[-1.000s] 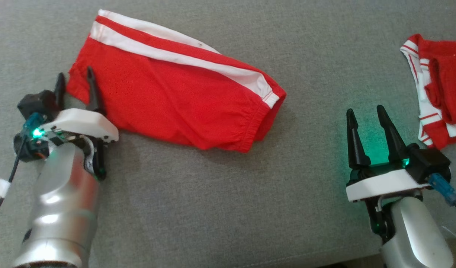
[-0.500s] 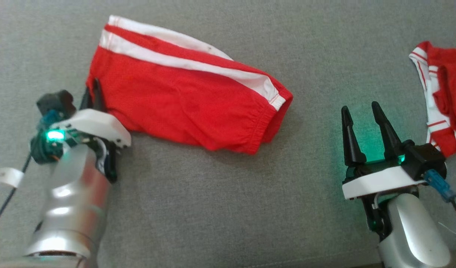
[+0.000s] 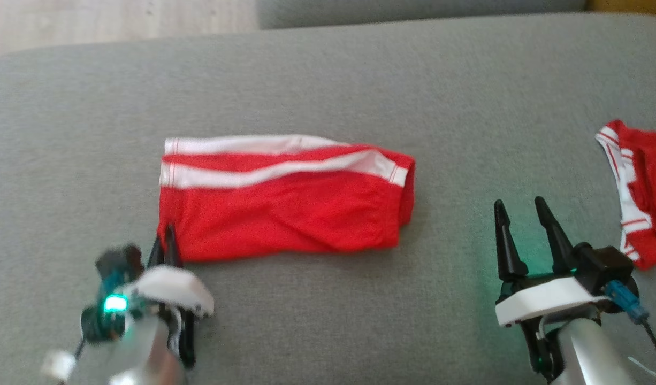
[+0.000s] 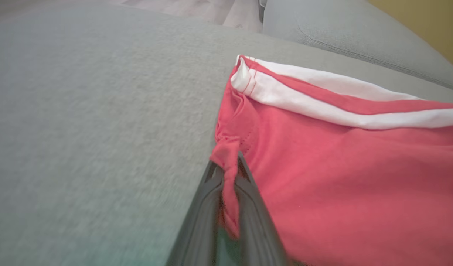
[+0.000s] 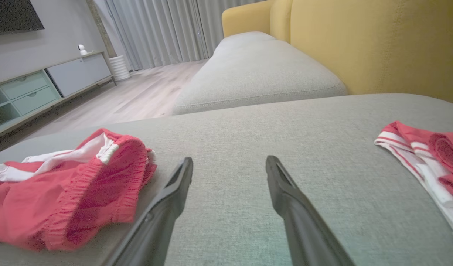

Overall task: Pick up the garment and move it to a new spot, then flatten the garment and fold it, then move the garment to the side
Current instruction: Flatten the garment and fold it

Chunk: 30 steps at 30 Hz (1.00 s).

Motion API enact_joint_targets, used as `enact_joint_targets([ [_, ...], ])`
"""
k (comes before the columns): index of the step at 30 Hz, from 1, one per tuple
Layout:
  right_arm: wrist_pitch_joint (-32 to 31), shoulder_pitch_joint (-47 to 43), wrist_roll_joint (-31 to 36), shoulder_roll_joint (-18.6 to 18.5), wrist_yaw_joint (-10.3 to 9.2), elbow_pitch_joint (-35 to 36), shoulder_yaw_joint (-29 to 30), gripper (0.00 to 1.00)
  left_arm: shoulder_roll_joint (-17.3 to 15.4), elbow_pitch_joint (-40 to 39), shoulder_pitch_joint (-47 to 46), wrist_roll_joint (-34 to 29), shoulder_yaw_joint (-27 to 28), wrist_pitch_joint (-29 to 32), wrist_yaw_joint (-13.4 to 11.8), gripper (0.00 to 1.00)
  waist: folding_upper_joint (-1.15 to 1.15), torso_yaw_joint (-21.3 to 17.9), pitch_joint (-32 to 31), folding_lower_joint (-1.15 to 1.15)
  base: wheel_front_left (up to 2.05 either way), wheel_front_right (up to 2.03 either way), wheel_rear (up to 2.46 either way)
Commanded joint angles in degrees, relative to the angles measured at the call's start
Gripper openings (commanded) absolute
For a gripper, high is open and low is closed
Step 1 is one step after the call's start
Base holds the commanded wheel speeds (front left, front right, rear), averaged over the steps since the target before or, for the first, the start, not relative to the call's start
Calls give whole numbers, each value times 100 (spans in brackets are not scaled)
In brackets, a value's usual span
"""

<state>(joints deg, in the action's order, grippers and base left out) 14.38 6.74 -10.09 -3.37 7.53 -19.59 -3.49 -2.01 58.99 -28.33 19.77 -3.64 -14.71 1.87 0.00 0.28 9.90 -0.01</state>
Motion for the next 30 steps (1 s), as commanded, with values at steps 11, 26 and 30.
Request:
enact_joint_targets([
  [11,62,112,-58,44,-4,107,-622,100,-89,-2102,1284,149,-156,-28,-590,100,0,439,-259,1,0,0,0],
  [26,62,880,141,48,-4,-713,-1090,100,-88,-3014,1714,532,-983,-29,-848,100,0,1219,100,1,0,0,0],
  [30,62,1153,156,48,-4,-1166,-836,100,-88,-3070,1712,584,-1076,-29,-844,100,0,1391,250,1,0,0,0],
])
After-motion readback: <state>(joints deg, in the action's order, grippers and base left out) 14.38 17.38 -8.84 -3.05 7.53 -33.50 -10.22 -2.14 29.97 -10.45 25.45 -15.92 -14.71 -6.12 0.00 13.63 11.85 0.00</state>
